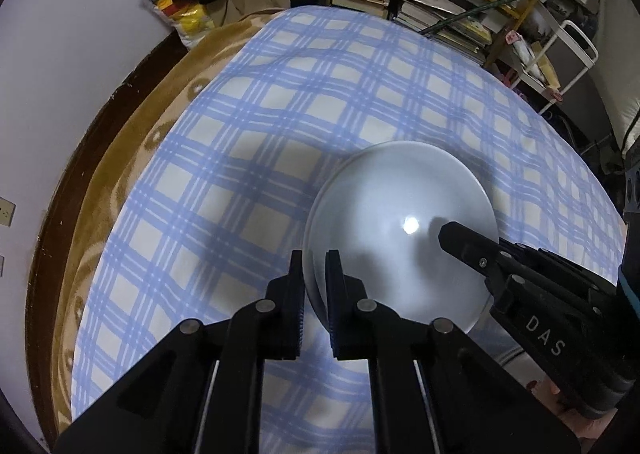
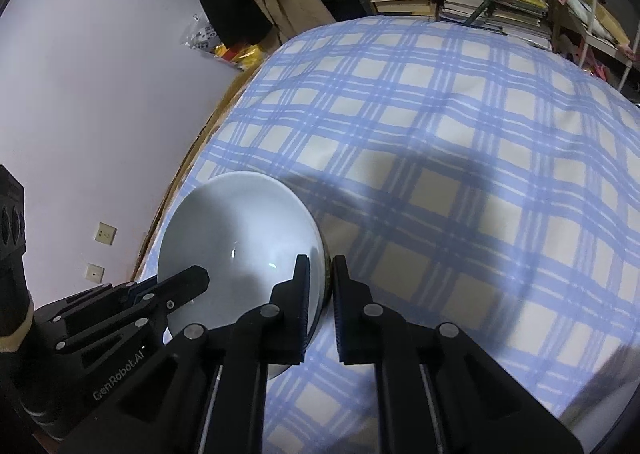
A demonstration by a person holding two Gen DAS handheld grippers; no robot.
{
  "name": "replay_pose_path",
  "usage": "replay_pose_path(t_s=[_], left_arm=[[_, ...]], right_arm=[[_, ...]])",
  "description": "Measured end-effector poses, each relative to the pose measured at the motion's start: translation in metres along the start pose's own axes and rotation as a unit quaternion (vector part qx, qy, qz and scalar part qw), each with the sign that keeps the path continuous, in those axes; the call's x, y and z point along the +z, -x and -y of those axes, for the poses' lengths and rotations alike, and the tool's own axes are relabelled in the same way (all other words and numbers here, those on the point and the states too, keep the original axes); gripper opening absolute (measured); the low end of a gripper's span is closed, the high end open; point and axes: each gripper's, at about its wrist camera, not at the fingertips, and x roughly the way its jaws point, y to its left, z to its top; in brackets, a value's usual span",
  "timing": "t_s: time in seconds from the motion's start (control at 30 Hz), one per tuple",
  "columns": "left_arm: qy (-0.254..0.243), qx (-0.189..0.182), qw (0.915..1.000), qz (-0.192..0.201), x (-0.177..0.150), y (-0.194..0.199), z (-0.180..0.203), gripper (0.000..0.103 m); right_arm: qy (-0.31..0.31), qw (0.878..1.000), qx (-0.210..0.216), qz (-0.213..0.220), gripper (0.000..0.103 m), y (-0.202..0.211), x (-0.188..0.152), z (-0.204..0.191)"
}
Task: Organize plates and bowls
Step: 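Lift the stacked bowls with both tools and carry them toward the cherry plates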
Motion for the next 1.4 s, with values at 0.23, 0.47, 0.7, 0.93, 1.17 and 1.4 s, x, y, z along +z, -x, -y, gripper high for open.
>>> replay_pose_path(t_s=[0.23, 0.47, 0.7, 0.93, 1.17, 1.4], left_arm=[[-0.019, -0.006, 0.9997, 0.016, -0.009, 0.029, 0.033, 0.009], [-0.035, -0.012, 0.9986, 0.037, -0.024, 0.062, 0.078, 0.009], [-0.078, -0.017, 0.9952, 0.057, -0.046, 0.097, 0.132, 0.009], [-0.107, -0.014, 0.9916, 0.071, -0.072, 0.120, 0.178, 0.009], [-0.142, -0.012, 0.9876, 0.067, -0.096, 0.131, 0.215, 0.009], [-0.167, -0.009, 0.9836, 0.067, -0.113, 0.140, 0.246, 0.010]], right_arm=[[-0.009, 1.000, 0.001, 0.022, 0.012, 0.043, -0.010, 0.015], [-0.008, 0.999, -0.019, 0.048, 0.012, 0.098, -0.027, 0.033], [-0.033, 0.997, -0.026, 0.064, 0.012, 0.145, -0.054, 0.067], [-0.048, 0.995, -0.033, 0.082, 0.012, 0.186, -0.082, 0.094], [-0.055, 0.993, -0.039, 0.098, 0.012, 0.220, -0.106, 0.119], [-0.071, 0.990, -0.036, 0.113, 0.012, 0.241, -0.126, 0.141]])
